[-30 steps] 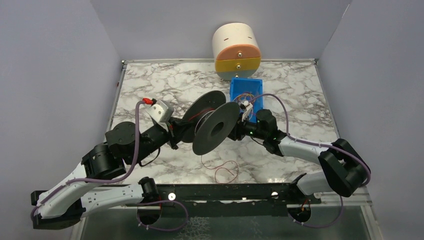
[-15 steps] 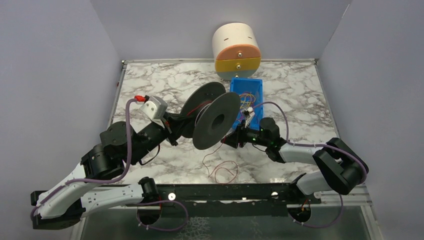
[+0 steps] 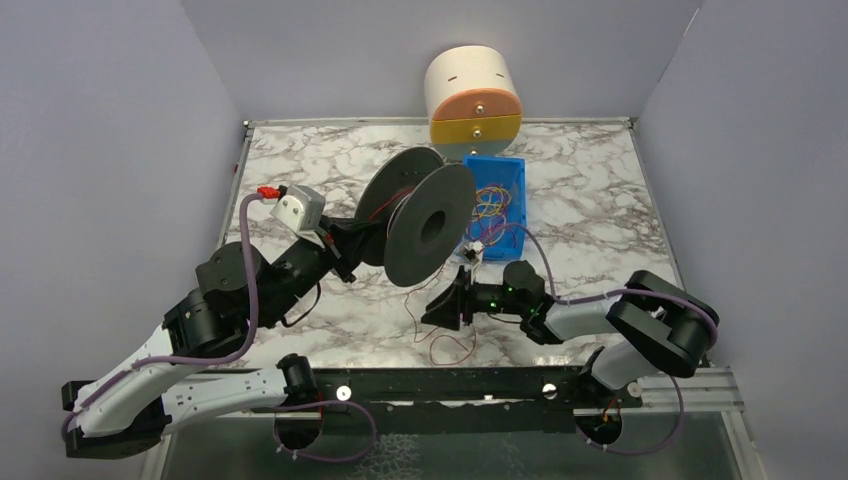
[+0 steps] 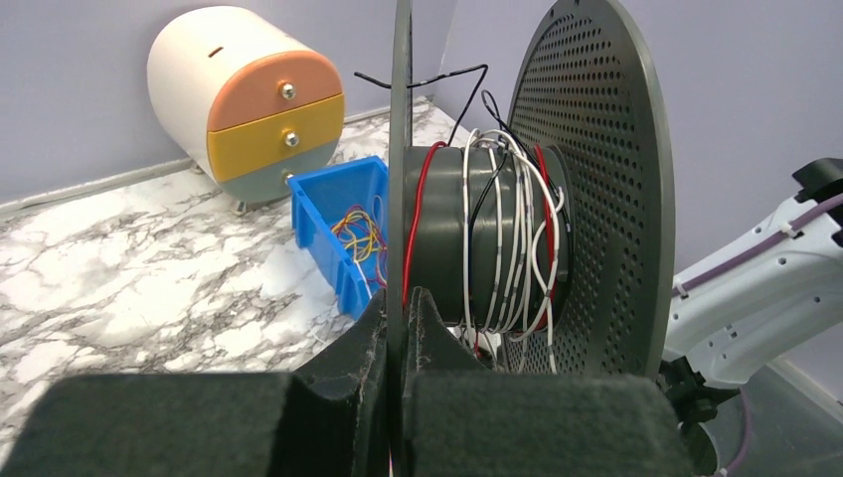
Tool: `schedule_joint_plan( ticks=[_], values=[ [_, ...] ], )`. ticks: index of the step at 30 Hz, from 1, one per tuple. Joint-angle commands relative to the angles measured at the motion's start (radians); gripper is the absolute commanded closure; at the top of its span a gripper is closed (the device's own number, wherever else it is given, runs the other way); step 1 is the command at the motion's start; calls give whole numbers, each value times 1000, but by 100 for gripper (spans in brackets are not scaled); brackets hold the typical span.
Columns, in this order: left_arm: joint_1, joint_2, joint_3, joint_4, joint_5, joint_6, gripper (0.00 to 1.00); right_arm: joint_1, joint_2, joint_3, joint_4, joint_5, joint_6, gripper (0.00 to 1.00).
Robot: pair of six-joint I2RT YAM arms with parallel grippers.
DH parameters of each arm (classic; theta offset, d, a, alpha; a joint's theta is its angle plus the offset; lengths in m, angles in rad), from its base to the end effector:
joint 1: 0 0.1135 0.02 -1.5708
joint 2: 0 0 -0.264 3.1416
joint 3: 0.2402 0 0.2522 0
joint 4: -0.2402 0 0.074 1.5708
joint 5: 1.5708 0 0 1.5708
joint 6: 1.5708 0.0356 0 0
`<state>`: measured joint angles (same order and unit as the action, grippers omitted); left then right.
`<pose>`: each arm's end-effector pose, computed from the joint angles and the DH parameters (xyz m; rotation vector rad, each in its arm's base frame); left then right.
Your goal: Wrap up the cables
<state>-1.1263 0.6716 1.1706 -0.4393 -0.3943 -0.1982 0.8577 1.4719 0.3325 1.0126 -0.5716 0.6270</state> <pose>0.0581 -0.0902 0.4541 0.3948 1.5137 -0.7579 0.1516 0.2047 0.1656 -0.7028 1.8198 1.5333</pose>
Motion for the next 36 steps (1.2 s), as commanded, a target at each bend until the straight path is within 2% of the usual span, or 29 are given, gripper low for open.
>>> schedule_joint_plan(
  ticks=[1, 12, 15, 19, 21, 26, 36],
  values=[
    [-3, -5, 47, 129, -35, -26, 100, 58, 68, 11, 189, 1, 17, 47],
    [-3, -19, 17, 150, -58, -39, 100, 149, 212, 74, 292, 42, 23, 47],
    [-4, -22, 10, 163, -78, -43, 100, 166, 236, 72, 319, 50, 36, 59],
    [-3, -28, -12, 191, -120, -53, 100, 212, 223, 57, 306, 118, 25, 88],
    [-3, -28, -30, 210, -159, -62, 100, 249, 203, 57, 263, 165, 14, 98],
    [-4, -11, -60, 262, -253, -63, 100, 355, 131, 78, 104, 329, -40, 99],
    [-3, 84, -139, 350, -444, -4, 100, 560, -29, 258, -421, 645, -185, 99]
  ],
)
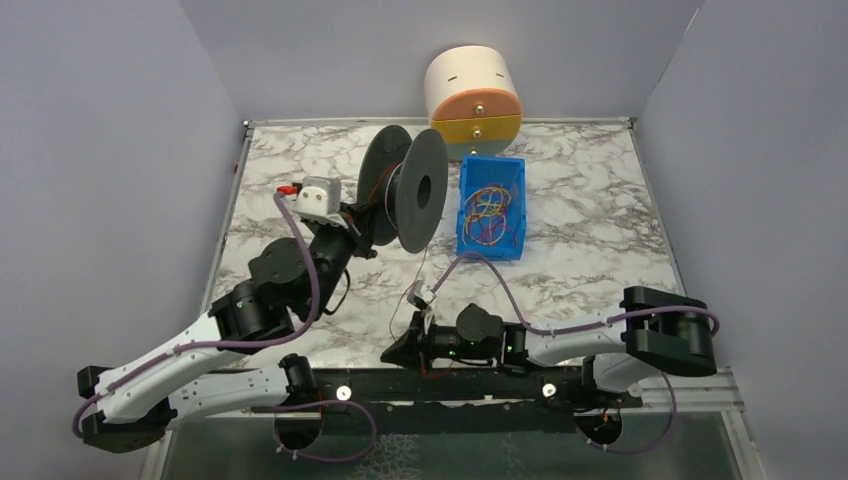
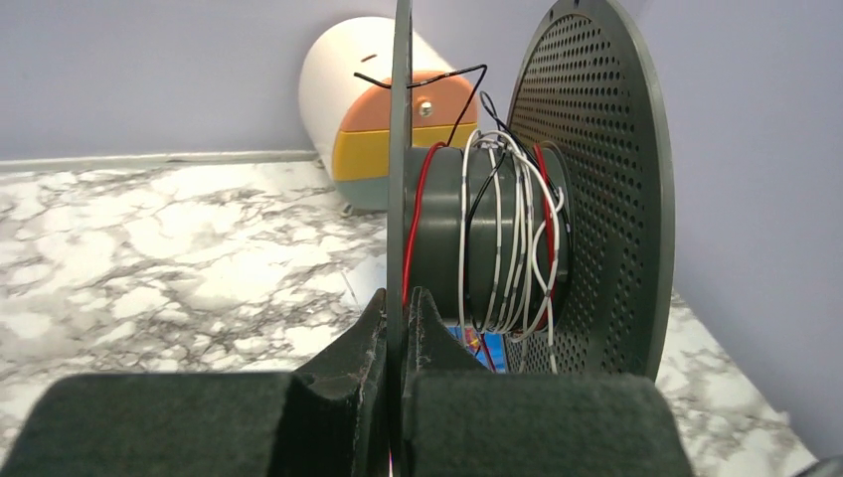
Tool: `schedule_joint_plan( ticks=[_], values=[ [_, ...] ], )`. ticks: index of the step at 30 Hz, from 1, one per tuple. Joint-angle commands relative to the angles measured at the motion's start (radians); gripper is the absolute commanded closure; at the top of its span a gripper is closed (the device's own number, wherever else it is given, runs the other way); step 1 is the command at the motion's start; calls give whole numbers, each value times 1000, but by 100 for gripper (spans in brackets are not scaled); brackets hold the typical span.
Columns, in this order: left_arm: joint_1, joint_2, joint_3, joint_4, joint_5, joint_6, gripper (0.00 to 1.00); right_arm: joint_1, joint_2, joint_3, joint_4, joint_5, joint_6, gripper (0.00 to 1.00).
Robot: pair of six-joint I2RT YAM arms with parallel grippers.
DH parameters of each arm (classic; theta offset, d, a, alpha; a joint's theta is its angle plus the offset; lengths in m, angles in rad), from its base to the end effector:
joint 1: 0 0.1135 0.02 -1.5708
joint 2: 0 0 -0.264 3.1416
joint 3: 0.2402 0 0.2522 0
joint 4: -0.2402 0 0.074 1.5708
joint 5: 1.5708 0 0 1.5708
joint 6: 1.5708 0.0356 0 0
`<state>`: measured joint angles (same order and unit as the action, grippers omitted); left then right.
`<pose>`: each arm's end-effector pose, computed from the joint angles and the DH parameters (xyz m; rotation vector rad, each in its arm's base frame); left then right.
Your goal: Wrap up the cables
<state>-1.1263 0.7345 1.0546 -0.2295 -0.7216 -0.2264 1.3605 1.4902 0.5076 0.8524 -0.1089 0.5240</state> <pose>0.0806 -0.1145 0.4336 0.0888 1.5253 -0.5524 0.0574 0.2874 0.1919 -0.8728 1.7352 1.4394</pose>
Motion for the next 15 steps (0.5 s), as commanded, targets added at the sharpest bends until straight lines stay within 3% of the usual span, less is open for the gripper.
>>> schedule_joint_plan(
  ticks=[1, 15],
  values=[
    [-3, 30, -33, 148, -138, 31, 100, 73, -56, 105, -302, 206, -93, 99],
    [-3, 104, -128, 153, -269, 94, 100, 241, -183, 438, -808, 402, -202, 99]
  ],
)
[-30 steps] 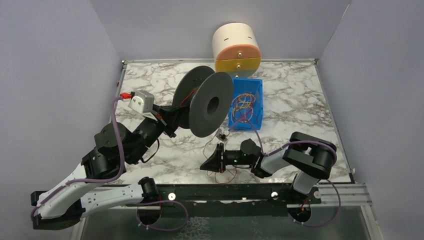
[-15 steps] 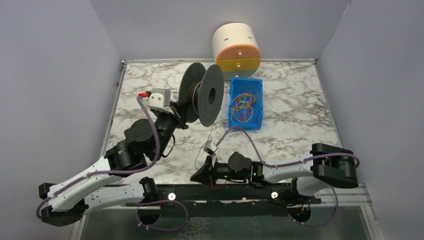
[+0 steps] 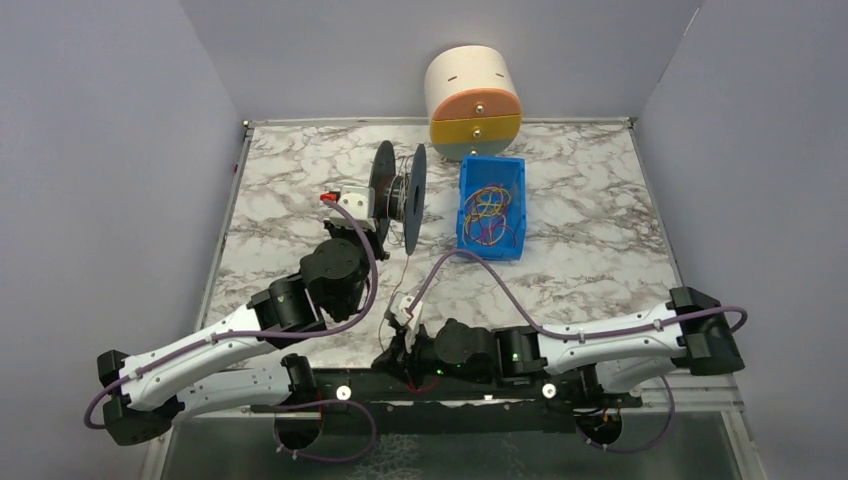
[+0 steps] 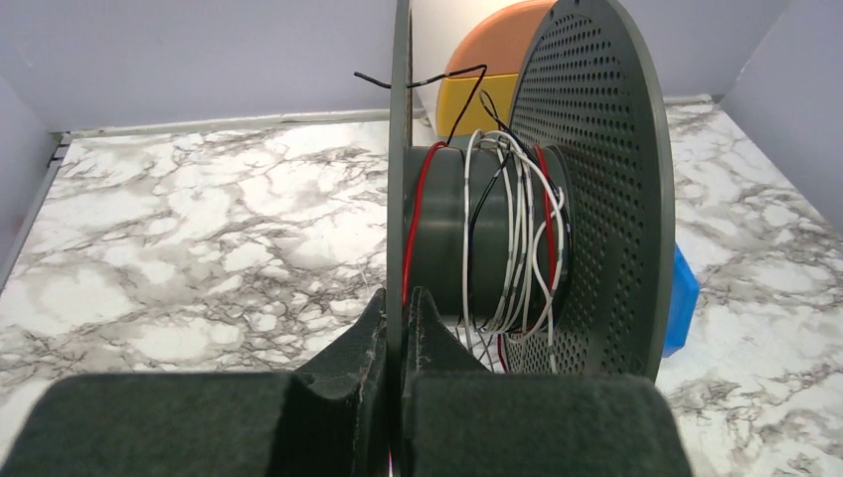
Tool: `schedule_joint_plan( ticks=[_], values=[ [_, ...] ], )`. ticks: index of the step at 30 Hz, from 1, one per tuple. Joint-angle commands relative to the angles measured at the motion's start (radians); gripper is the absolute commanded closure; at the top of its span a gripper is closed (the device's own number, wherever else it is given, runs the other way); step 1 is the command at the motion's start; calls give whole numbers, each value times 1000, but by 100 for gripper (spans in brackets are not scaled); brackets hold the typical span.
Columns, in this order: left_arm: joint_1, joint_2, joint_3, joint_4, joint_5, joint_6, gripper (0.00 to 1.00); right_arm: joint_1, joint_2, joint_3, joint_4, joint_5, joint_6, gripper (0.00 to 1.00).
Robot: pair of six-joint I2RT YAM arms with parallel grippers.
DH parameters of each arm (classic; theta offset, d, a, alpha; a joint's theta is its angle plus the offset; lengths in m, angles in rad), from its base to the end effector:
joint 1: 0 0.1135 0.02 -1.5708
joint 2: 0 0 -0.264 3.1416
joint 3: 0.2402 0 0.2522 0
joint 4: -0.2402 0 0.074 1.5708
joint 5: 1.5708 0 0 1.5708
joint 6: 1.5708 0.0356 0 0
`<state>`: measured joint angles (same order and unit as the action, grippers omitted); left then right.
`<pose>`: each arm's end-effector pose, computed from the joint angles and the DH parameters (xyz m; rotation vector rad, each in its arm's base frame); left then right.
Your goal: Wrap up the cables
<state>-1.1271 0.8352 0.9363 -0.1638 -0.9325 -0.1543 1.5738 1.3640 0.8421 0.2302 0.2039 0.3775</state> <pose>0.1012 -0.1463 0.3877 0.0724 1.6113 -0.2303 0.0063 0.3123 0.2705 -1.0098 1.7548 1.1277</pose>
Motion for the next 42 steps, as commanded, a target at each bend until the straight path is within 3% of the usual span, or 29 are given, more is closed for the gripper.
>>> schedule_joint_plan(
  ticks=[1, 11, 16, 31, 36, 42],
  values=[
    [-2, 6, -16, 84, -60, 23, 100, 28, -68, 127, -220, 94, -63, 99],
    [-2, 60, -7, -70, -21, -16, 100, 27, -175, 296, -506, 278, -190, 99],
    [-2, 78, 8, -131, 69, 14, 100, 2, -229, 354, -590, 404, -289, 99],
    [-3, 90, 102, -350, 384, 79, 100, -337, -226, 499, -772, 243, -496, 99],
    [-3, 38, 105, -394, 449, 91, 100, -445, -217, 453, -772, 274, -510, 99],
    [-3, -27, 133, -456, 526, 94, 100, -604, -231, 373, -740, 170, -444, 99]
  ],
)
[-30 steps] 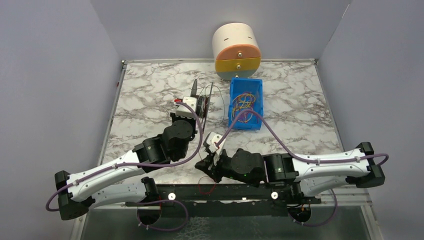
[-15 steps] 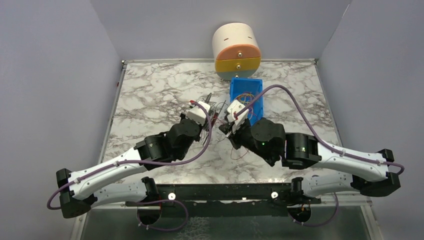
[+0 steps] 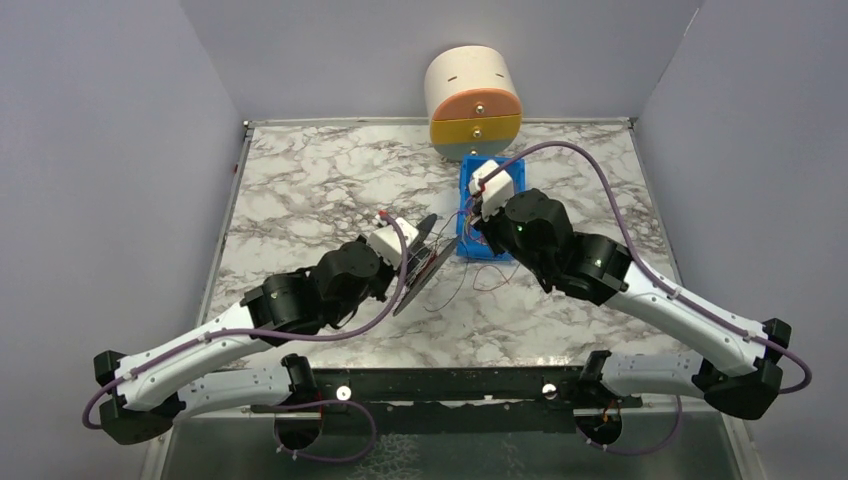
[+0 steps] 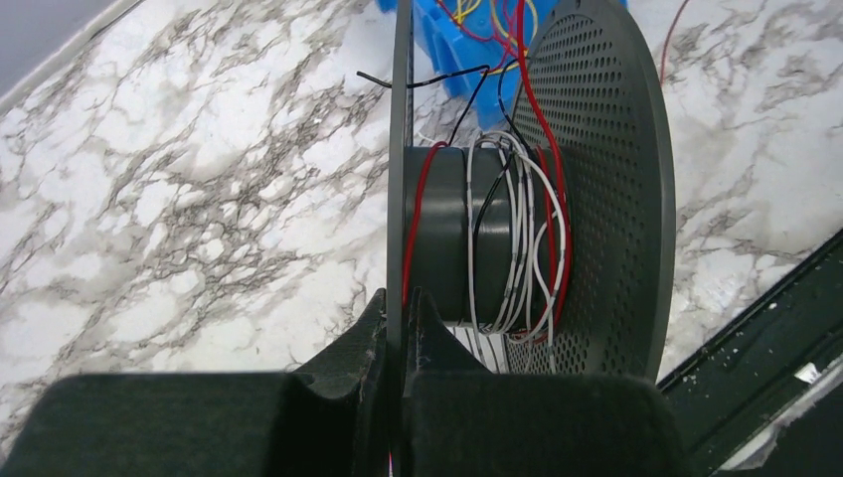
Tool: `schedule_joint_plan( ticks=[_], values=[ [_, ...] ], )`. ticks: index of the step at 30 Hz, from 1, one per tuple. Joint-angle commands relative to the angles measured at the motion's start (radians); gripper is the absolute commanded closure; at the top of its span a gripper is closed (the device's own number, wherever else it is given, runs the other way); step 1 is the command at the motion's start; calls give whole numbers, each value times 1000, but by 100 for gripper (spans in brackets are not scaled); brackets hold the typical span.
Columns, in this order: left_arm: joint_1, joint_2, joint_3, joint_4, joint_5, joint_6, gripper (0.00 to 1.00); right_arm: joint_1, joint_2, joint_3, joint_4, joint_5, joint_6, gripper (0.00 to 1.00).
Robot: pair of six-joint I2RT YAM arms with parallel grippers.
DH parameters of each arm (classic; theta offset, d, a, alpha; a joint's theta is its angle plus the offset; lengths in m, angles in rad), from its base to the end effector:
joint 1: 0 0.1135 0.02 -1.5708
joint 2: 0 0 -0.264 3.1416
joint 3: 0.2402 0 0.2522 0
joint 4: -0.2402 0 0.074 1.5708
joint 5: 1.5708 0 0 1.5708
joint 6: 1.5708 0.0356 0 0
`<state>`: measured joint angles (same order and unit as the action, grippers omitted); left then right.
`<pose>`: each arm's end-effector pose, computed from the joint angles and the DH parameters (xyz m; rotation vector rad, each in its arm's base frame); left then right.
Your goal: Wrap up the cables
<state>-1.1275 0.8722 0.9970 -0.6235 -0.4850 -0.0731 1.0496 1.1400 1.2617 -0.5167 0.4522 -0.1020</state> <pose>0.0915 -0.1541 0.3552 0.7507 1.8725 -0.2624 0.1347 0.2034 0.4019 -0.7929 1.7583 0.1895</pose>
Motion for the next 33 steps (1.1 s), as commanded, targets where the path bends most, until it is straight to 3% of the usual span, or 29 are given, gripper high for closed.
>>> schedule_joint_plan(
  ticks=[1, 6, 11, 23, 33],
  values=[
    [-2, -78, 79, -1, 87, 13, 100, -100, -2, -59, 7, -92, 48, 99],
    [-2, -127, 116, -14, 120, 0, 100, -174, 0, -150, 65, -135, 121, 99],
    [-2, -157, 166, -25, 148, -7, 100, -220, -25, -278, 198, -189, 197, 86],
    [-2, -172, 251, -25, 190, -23, 100, -268, -46, -510, 456, -328, 306, 76],
    [-2, -183, 288, 27, 179, -54, 100, -278, -50, -684, 711, -439, 442, 59]
  ],
)
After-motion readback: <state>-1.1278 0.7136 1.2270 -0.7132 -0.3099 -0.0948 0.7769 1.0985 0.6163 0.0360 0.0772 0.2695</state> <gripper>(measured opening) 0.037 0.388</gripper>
